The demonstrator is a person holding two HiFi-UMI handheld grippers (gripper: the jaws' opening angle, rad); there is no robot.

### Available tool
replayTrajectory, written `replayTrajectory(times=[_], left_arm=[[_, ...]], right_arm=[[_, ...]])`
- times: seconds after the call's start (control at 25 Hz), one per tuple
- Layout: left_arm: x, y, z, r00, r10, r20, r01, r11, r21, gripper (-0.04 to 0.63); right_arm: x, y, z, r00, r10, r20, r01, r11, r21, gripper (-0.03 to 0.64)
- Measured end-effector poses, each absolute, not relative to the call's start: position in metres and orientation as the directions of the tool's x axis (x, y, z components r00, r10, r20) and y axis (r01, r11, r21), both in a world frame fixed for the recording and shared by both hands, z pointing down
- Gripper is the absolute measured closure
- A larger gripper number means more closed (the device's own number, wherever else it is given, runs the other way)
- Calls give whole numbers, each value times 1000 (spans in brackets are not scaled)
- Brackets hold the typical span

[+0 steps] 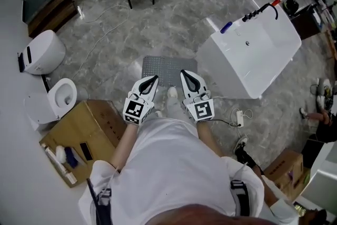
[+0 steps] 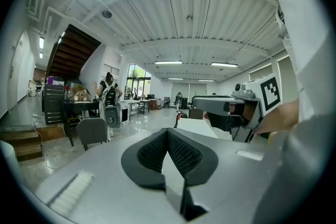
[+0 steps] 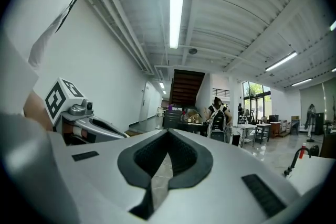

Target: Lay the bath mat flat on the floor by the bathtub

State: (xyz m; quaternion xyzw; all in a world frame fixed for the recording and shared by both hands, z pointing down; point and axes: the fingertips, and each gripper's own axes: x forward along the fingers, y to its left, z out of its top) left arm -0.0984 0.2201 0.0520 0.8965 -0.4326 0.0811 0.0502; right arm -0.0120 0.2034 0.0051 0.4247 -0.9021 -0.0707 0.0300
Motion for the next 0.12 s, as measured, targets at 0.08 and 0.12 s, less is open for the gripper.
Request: replayTrajectory(times=[0.08,0.12], left_arm=[[-101,223,58,610,-767,198,-787,-616,35,597],[-103,224,61,609,-767,203,-788,-615,42,597]], right_arm=[[-13,207,6,-635,-772,1,-762,627,163,615],[-14,208,6,-634,-773,3,-762,626,165,615]])
